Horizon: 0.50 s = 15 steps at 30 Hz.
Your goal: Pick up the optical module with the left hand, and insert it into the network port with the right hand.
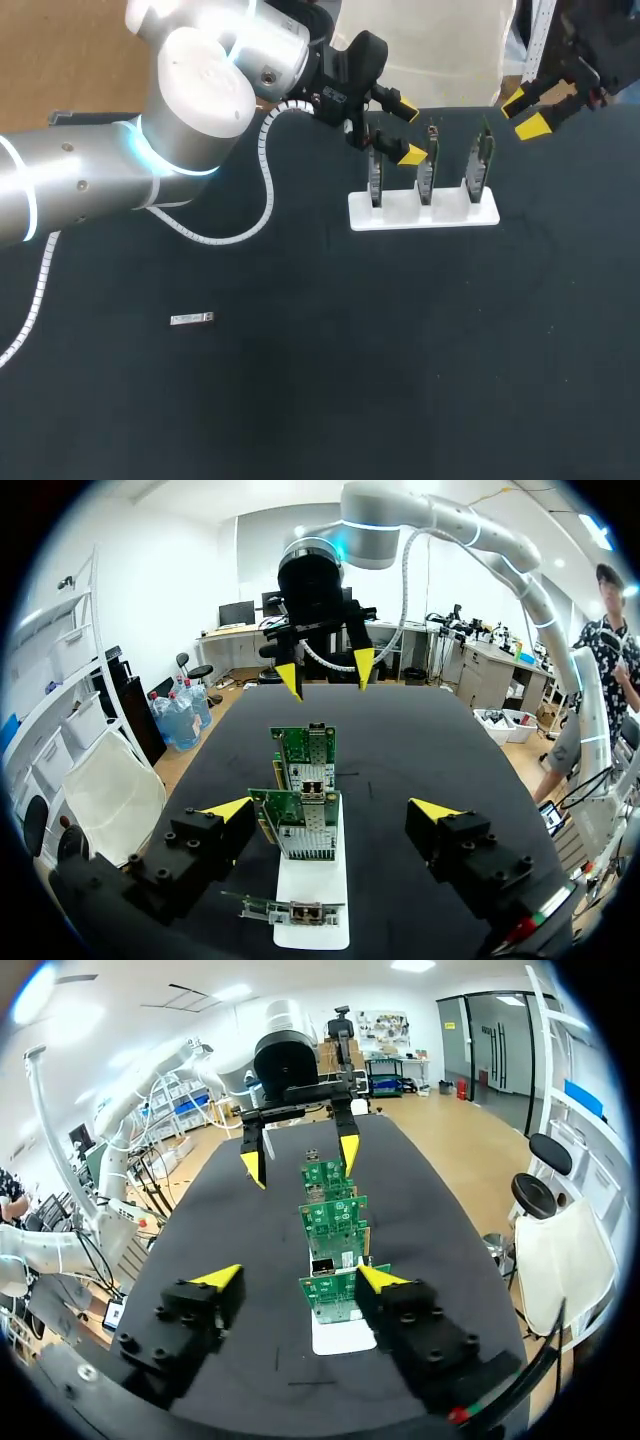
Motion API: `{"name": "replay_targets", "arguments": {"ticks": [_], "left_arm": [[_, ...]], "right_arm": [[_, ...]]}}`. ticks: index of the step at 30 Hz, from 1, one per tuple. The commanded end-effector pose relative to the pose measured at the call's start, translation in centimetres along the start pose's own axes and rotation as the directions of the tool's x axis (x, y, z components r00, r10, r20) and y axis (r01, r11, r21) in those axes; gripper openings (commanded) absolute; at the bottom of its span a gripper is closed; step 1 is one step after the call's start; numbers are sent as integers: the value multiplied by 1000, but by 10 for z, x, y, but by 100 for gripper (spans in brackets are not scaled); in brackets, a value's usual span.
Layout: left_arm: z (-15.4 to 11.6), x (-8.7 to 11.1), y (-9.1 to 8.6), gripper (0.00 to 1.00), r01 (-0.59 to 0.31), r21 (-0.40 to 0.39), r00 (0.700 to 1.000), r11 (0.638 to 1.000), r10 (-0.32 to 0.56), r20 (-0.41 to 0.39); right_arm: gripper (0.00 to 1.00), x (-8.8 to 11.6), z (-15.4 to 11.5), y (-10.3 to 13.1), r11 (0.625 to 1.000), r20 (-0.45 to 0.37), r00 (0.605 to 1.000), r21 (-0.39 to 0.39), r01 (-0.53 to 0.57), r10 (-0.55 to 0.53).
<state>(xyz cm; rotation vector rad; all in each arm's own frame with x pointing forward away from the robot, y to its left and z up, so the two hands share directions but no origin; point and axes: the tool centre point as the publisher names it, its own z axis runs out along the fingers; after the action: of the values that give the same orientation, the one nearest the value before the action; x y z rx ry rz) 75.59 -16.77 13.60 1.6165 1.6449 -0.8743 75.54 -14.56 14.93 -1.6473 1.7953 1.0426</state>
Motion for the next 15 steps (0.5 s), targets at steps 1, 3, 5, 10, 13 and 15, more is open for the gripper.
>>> {"name": "replay_targets", "arguments": {"ticks": [1, 3, 5, 10, 13, 15], "left_arm": [[0, 0, -2, 100, 1, -5, 1000, 1000, -1, -2], [0, 0, -2, 100, 1, -5, 1000, 1000, -1, -2], [-3, -1, -2, 100, -18, -11, 1000, 1000, 18, 8], [-13, -10, -1, 100, -72, -26, 997, 997, 71, -43], [-24, -17, -2, 100, -116, -69, 990, 991, 110, -89], [-35, -23, -2, 100, -132, -92, 988, 987, 123, -99]], "right_arm": [[100, 0, 1, 2, 1000, -1, 1000, 6, 0, 0], [100, 0, 1, 2, 1000, -1, 1000, 6, 0, 0], [100, 0, 1, 2, 1000, -1, 1000, 6, 0, 0], [100, 0, 1, 2, 1000, -1, 1000, 6, 0, 0], [100, 0, 1, 2, 1000, -1, 1000, 6, 0, 0], [100, 0, 1, 2, 1000, -1, 1000, 6, 0, 0]]}}
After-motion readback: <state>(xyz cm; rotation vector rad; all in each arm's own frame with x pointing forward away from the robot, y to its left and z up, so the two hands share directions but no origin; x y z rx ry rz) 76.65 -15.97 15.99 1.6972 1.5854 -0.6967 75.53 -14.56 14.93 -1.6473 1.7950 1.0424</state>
